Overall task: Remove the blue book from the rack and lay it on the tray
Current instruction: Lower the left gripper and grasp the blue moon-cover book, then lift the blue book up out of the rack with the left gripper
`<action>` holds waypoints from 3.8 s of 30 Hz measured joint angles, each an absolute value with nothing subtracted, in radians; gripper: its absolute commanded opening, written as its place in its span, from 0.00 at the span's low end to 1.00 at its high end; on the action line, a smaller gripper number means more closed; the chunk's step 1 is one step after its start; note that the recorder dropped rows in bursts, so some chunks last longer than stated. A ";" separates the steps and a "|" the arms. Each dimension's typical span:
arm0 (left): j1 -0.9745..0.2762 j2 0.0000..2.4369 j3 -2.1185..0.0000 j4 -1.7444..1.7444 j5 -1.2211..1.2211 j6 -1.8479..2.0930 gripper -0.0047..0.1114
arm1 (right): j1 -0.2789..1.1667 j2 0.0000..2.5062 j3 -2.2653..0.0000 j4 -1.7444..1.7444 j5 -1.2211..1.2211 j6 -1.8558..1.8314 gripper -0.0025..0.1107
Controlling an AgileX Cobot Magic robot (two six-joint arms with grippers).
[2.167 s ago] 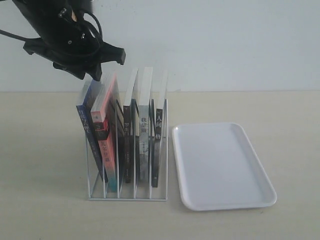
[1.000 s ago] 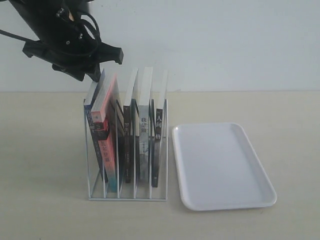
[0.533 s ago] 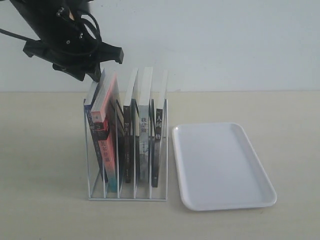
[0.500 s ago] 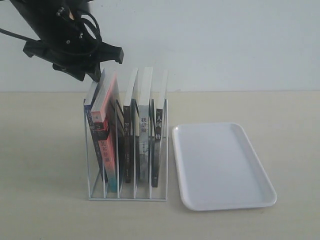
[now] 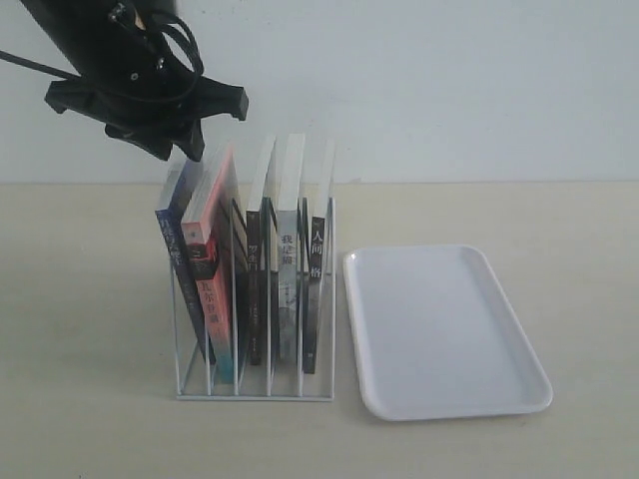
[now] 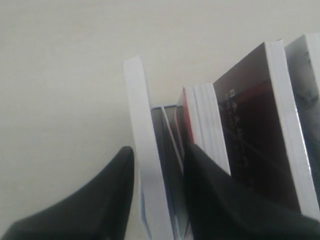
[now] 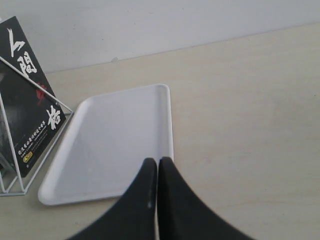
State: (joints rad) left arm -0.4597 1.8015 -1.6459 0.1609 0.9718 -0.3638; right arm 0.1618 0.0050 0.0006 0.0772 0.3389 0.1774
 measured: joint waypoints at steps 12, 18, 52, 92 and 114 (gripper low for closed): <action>-0.460 1.801 -1.646 0.158 0.985 -0.361 0.33 | 0.162 0.005 0.001 0.077 0.339 0.177 0.02; -0.460 1.801 -1.630 0.158 0.983 -0.361 0.33 | 0.162 0.005 0.001 0.077 0.339 0.177 0.02; -0.460 1.812 -1.598 0.158 0.970 -0.361 0.25 | 0.162 0.005 0.001 0.077 0.339 0.177 0.02; -0.460 1.683 -1.596 0.153 1.009 -0.361 0.10 | 0.162 0.005 0.001 0.077 0.339 0.177 0.02; -0.460 1.424 -1.596 0.153 0.979 -0.376 0.10 | 0.162 0.005 0.001 0.077 0.339 0.177 0.02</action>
State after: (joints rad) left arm -0.4597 1.4237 -1.5960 0.1527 0.9790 -0.3760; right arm 0.1618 0.0050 0.0006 0.0772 0.3389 0.1774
